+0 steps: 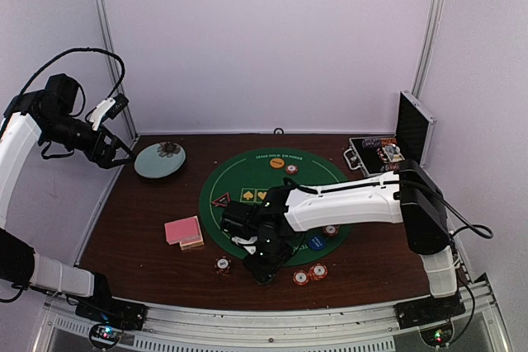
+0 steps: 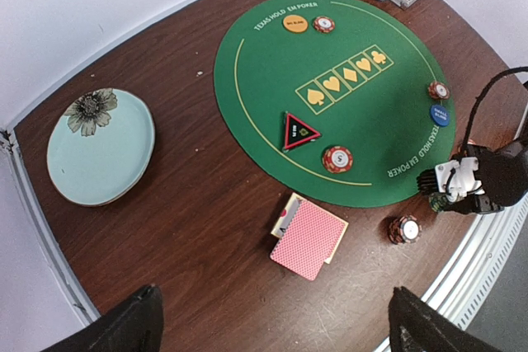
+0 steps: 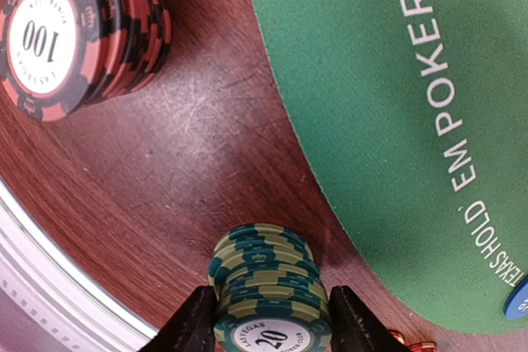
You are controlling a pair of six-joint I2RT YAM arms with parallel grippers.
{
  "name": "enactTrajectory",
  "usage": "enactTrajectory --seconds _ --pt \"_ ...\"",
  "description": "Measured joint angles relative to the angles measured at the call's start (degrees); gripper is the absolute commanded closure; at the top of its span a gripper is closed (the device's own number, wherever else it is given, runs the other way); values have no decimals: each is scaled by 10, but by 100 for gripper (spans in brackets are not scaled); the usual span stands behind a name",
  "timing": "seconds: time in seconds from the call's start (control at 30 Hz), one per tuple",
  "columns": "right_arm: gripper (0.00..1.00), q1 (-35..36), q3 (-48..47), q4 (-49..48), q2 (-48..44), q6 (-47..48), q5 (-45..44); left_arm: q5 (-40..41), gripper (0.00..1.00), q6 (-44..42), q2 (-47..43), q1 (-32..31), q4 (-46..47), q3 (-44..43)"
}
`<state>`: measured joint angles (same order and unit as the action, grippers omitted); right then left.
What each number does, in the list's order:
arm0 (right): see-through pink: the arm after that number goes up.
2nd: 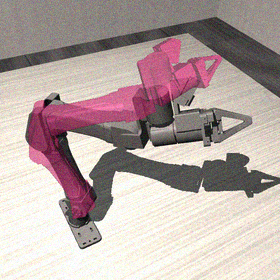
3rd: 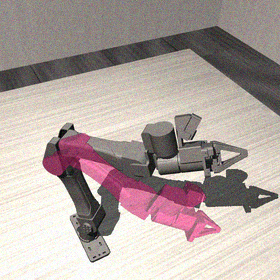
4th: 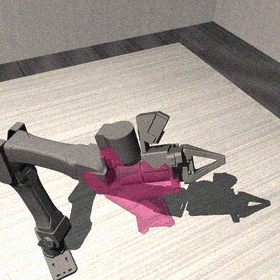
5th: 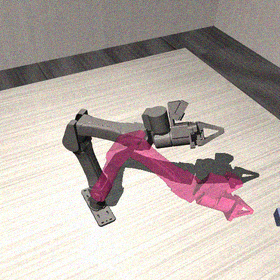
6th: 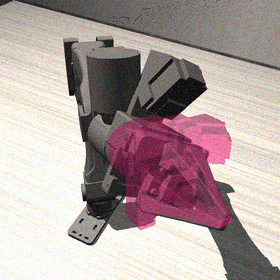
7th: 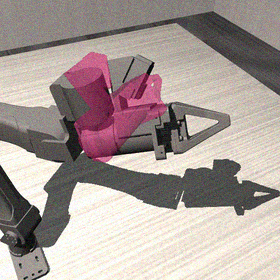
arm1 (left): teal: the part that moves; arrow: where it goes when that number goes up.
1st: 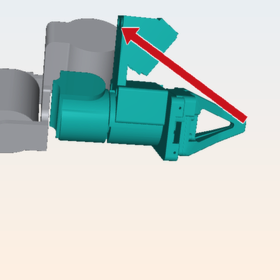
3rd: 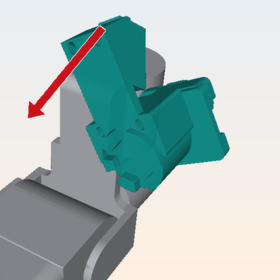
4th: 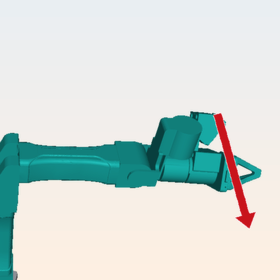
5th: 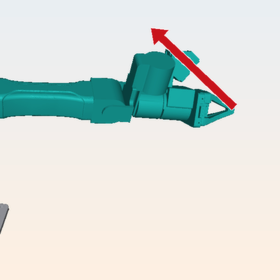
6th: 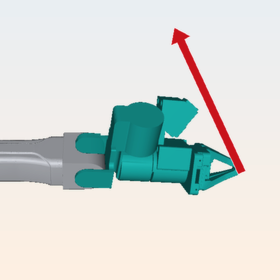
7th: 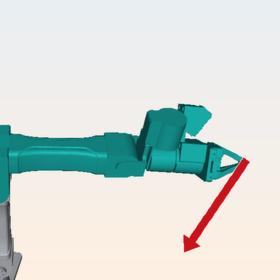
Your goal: Distribute texas hold em gaming equipment
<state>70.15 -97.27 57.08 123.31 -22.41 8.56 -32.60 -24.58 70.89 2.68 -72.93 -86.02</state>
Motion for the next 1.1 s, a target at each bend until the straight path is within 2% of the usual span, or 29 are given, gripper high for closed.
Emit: enactTrajectory --seconds 0.43,0.77,0.93,1.1 --pt "45 0 -9 2 0 0 5 1 2 -3 -2 0 0 0" --pt "51 0 -8 4 -12 -1 4 1 2 -4 -2 0 0 0" --pt "44 0 -8 4 -12 -2 5 2 2 -4 -2 0 0 0" --pt "43 0 -8 4 -12 -2 5 2 2 -4 -2 0 0 0"
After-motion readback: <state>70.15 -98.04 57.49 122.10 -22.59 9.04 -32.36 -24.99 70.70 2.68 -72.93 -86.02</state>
